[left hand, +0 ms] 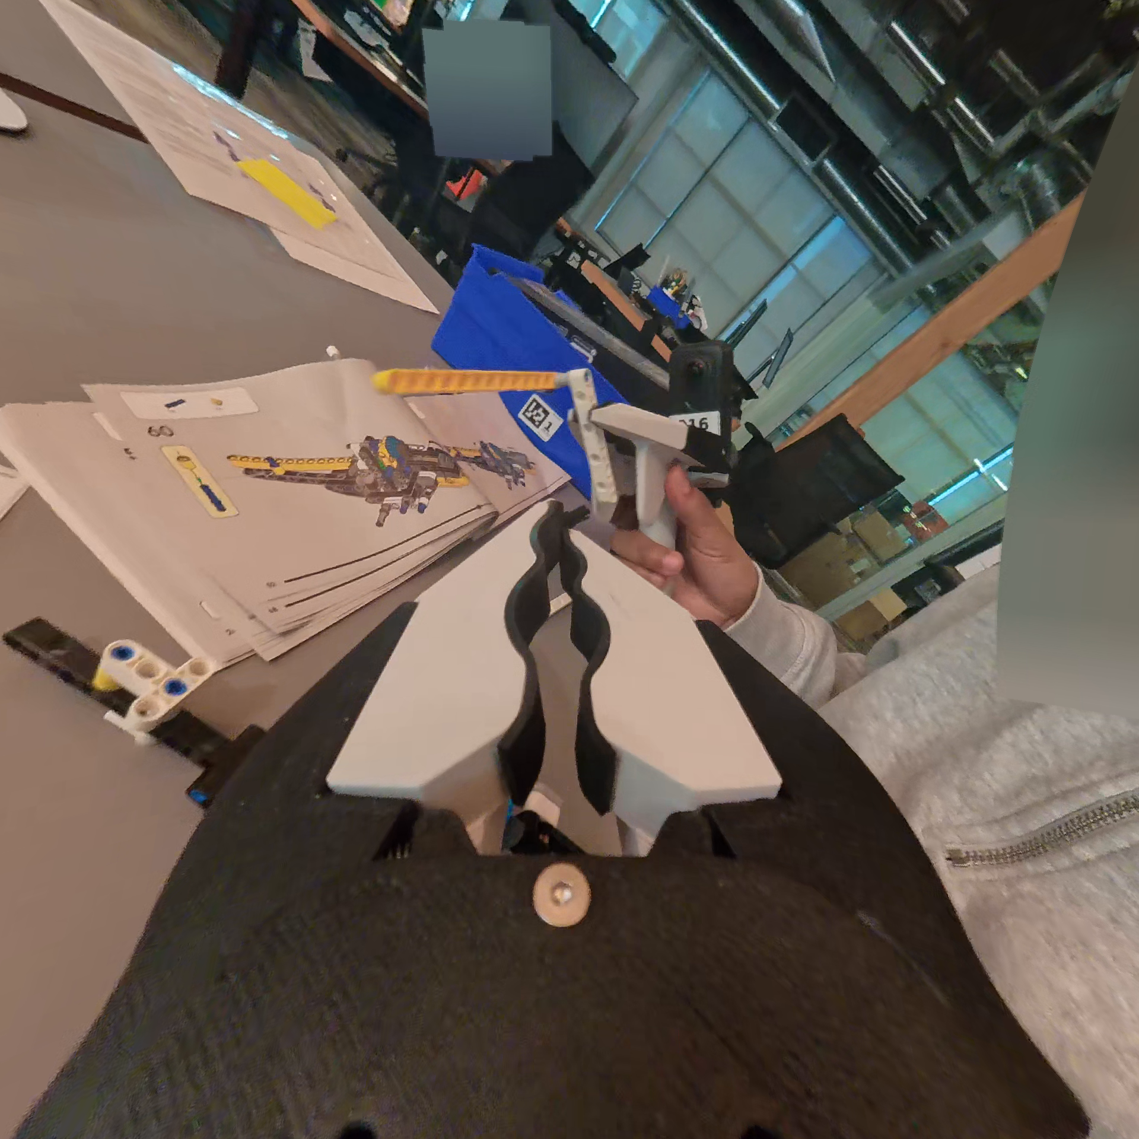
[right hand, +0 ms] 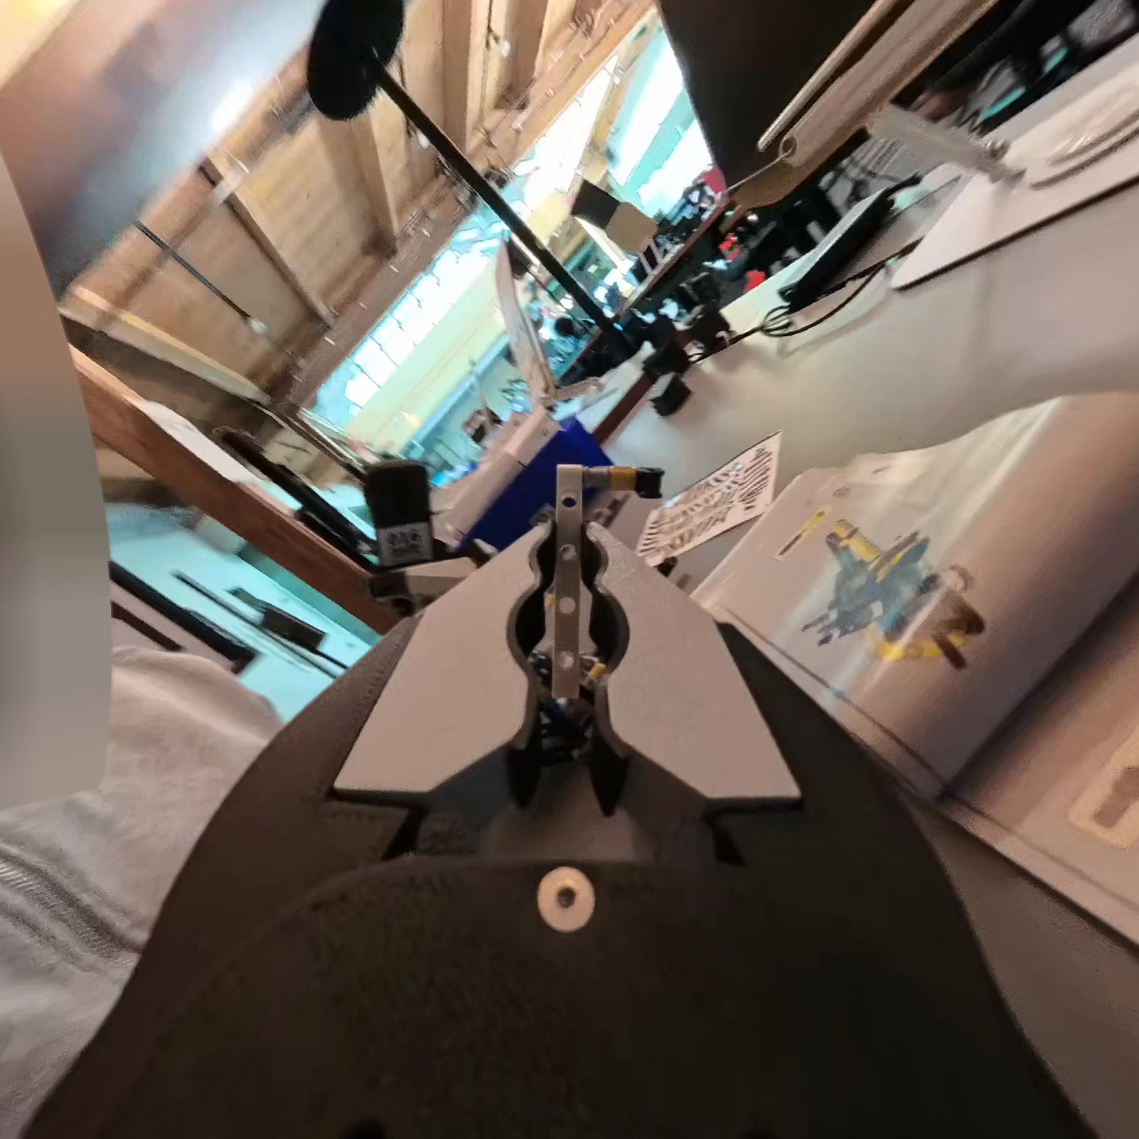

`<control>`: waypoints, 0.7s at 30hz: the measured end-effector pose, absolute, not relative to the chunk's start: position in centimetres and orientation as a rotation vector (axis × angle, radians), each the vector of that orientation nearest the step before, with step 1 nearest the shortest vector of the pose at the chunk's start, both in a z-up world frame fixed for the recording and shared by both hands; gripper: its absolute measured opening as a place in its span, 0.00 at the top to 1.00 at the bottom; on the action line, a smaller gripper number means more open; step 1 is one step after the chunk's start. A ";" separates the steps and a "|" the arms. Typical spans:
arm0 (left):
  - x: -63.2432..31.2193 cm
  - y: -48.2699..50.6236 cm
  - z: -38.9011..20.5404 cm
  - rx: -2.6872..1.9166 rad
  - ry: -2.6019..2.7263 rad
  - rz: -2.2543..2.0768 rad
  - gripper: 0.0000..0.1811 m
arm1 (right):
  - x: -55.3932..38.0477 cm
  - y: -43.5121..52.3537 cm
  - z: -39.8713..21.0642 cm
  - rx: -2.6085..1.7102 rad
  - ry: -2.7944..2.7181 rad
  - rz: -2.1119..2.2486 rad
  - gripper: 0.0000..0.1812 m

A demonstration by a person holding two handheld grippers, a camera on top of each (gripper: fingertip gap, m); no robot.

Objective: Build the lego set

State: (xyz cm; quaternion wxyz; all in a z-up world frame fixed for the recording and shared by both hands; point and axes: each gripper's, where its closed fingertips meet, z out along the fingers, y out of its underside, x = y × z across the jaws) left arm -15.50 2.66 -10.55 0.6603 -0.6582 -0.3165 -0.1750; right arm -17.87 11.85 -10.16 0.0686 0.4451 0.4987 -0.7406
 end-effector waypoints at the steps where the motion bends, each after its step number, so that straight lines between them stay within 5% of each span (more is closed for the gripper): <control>1: -15.3 2.9 -10.3 -1.481 -0.704 -0.403 1.00 | -18.1 11.7 -10.3 1.368 1.593 -2.226 0.97; 14: -16.9 0.7 -10.1 -1.443 -0.739 -0.348 1.00 | -22.2 14.9 -18.5 1.694 2.393 -1.728 0.96; 21: -17.7 -0.5 -10.2 -1.443 -0.765 -0.312 1.00 | -21.3 16.6 -17.5 1.759 2.420 -1.761 0.82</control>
